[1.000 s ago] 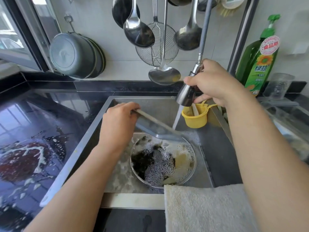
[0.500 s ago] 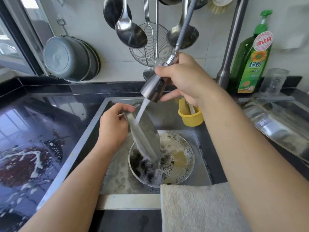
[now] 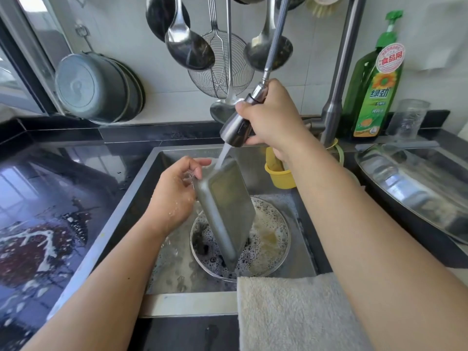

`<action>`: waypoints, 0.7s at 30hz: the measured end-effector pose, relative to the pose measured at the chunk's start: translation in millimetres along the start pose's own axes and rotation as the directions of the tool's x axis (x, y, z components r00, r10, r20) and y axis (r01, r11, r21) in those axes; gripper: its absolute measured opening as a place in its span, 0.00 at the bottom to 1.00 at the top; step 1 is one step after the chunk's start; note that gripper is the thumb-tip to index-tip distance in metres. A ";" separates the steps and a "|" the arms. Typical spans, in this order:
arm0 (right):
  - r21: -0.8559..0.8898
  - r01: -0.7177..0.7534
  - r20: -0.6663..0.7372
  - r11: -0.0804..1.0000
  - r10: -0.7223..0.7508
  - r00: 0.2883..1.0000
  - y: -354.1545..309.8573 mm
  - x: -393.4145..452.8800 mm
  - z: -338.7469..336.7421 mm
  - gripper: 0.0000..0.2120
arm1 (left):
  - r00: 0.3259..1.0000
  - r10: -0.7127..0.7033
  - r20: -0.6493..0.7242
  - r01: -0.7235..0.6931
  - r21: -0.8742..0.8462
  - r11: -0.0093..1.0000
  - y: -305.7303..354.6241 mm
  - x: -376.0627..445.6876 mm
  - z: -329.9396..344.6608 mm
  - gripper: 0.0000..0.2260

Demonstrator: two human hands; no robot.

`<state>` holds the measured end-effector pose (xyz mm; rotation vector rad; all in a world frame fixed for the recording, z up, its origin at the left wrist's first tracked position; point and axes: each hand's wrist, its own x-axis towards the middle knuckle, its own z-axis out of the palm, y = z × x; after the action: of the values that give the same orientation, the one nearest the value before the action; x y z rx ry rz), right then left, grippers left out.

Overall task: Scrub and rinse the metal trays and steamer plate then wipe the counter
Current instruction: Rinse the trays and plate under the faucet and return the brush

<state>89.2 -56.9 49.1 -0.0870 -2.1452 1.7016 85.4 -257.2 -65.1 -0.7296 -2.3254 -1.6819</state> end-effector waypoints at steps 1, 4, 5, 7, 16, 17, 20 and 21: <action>-0.032 0.007 -0.021 0.999 -0.008 1.000 2.4 1.9 -1.6 0.13 | 1.000 -0.009 0.006 0.009 -0.027 1.000 -0.3 1.3 0.0 0.20; -0.092 0.013 -0.050 0.996 -0.017 0.999 8.3 6.9 -8.6 0.12 | 0.999 -0.031 0.026 0.034 -0.101 0.994 -4.9 3.3 -0.8 0.21; -0.110 0.015 -0.054 0.994 -0.022 0.998 9.7 7.8 -11.2 0.12 | 0.999 -0.033 0.023 0.036 -0.119 0.992 -5.2 3.9 -1.3 0.20; -0.172 0.026 -0.068 0.985 -0.038 0.997 12.0 9.0 -17.5 0.13 | 1.000 -0.020 0.003 0.021 -0.126 0.992 -4.4 3.4 -1.6 0.19; -0.341 -0.063 -0.019 0.938 0.060 0.998 2.8 7.3 -51.7 0.15 | 0.995 -0.060 -0.084 0.044 -0.180 0.983 -6.6 6.2 -9.3 0.22; -0.334 -0.073 0.013 0.940 0.081 0.997 -0.2 5.3 -54.6 0.15 | 0.994 -0.065 -0.092 0.047 -0.183 0.982 -7.0 6.3 -9.5 0.20; -0.295 -0.090 0.111 0.951 0.127 0.986 -7.9 0.2 -60.5 0.13 | 0.990 -0.070 -0.123 0.051 -0.156 0.986 -8.9 7.1 -9.3 0.18; -0.279 -0.097 0.140 0.955 0.140 0.980 -10.1 -1.3 -60.9 0.13 | 0.989 -0.075 -0.130 0.057 -0.140 0.989 -9.8 7.7 -9.4 0.19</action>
<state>113.3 -3.8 69.2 -0.1659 -2.5295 1.5109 72.7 -266.1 -66.9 -0.5476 -2.1836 -1.8712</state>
